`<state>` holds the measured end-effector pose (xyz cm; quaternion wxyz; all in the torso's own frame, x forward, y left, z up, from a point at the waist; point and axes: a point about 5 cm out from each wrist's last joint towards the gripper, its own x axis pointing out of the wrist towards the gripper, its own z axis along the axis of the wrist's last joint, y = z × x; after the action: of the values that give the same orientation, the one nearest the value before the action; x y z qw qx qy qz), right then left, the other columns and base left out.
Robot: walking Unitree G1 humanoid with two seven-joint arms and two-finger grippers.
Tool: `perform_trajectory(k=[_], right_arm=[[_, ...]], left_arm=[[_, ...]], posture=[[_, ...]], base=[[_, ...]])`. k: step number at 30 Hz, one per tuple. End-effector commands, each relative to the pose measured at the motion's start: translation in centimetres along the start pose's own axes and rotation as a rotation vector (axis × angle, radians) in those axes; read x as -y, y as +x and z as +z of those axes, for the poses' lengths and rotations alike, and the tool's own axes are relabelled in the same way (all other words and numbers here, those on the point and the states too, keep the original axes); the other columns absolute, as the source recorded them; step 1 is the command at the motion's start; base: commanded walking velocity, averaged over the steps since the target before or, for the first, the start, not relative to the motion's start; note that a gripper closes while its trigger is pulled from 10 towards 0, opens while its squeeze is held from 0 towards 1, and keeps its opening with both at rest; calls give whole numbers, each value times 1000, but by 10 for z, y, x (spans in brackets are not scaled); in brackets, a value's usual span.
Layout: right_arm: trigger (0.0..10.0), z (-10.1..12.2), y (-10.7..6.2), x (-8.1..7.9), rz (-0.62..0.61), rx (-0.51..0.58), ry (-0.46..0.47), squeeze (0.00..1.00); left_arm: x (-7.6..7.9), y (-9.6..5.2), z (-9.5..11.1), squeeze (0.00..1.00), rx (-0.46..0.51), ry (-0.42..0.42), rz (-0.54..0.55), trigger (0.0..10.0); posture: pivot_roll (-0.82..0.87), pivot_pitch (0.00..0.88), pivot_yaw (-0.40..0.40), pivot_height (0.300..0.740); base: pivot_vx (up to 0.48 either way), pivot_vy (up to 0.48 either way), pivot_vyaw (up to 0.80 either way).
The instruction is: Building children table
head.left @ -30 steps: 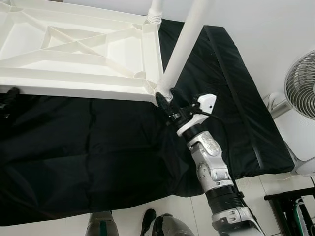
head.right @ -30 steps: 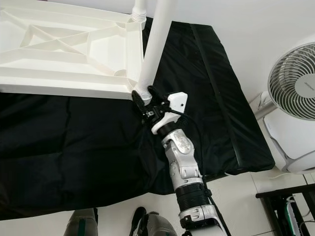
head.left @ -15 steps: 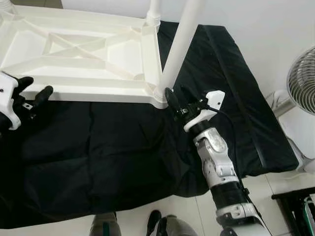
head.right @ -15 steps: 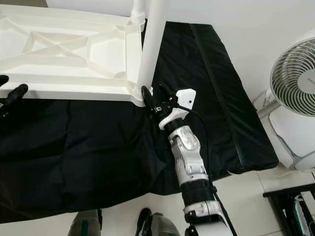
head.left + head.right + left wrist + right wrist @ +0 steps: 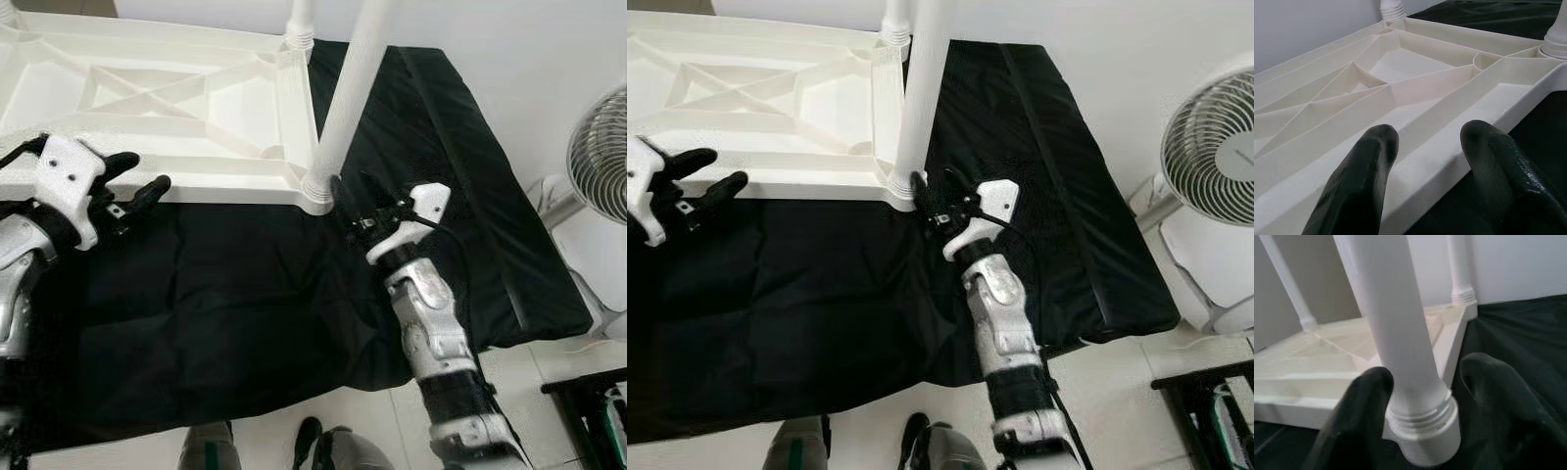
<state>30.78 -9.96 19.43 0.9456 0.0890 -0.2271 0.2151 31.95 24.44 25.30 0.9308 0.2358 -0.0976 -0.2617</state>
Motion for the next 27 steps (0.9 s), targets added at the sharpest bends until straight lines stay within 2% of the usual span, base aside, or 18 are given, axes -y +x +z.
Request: perform_trajectory(k=[1, 6, 8, 9, 10, 12, 18, 19, 21, 22, 27], right_arm=[[10000, -1, -2, -2, -2, -13, 2, 0], [10000, 3, -27, -12, -56, -29, 19, 0], [10000, 3, -27, -12, -56, -29, 19, 0], [10000, 3, -34, -15, -59, -36, 20, 0], [10000, 3, -34, -15, -59, -36, 20, 0], [10000, 4, -45, -19, -64, -57, 16, 0], [10000, 8, -55, -19, -78, -82, 0, 0], [10000, 9, -55, -18, -82, -81, -3, 0], [10000, 10, -56, -19, -87, -83, -5, 0], [10000, 12, -57, -19, -93, -84, -7, 0], [10000, 14, -58, -19, -104, -86, -15, 0]], left_arm=[[7, 4, -4, 0, -18, 9, -39, 10000], [12, 22, -11, 0, -73, -10, -107, 10000], [12, 22, -11, 0, -73, -10, -107, 10000], [11, 27, -13, 1000, -86, -20, -111, 10000], [11, 27, -13, 1000, -86, -20, -111, 10000], [11, 39, -15, 1000, -121, -15, -155, 10000], [10, 54, -18, 988, -158, 4, -192, 10000], [11, 56, -19, 196, -166, 12, -197, 10000], [11, 58, -19, 196, -173, 19, -202, 10000], [12, 61, -22, 0, -192, 22, -215, 10000], [14, 64, -26, 0, -228, 34, -257, 10000]], posture=[[235, 188, -60, 740], [191, 186, -44, 740], [191, 186, -44, 740], [183, 186, -41, 740], [183, 186, -41, 740], [146, 187, -29, 740], [132, 185, -17, 740], [127, 184, -14, 740], [127, 184, -14, 740], [118, 183, -9, 740], [118, 183, -9, 740]], base=[[0, 0, 0], [0, 0, 0], [0, 0, 0], [0, 0, 0], [0, 0, 0], [0, 0, 0], [0, 0, 0], [0, 0, 0], [0, 0, 0], [0, 0, 0], [0, 0, 0]])
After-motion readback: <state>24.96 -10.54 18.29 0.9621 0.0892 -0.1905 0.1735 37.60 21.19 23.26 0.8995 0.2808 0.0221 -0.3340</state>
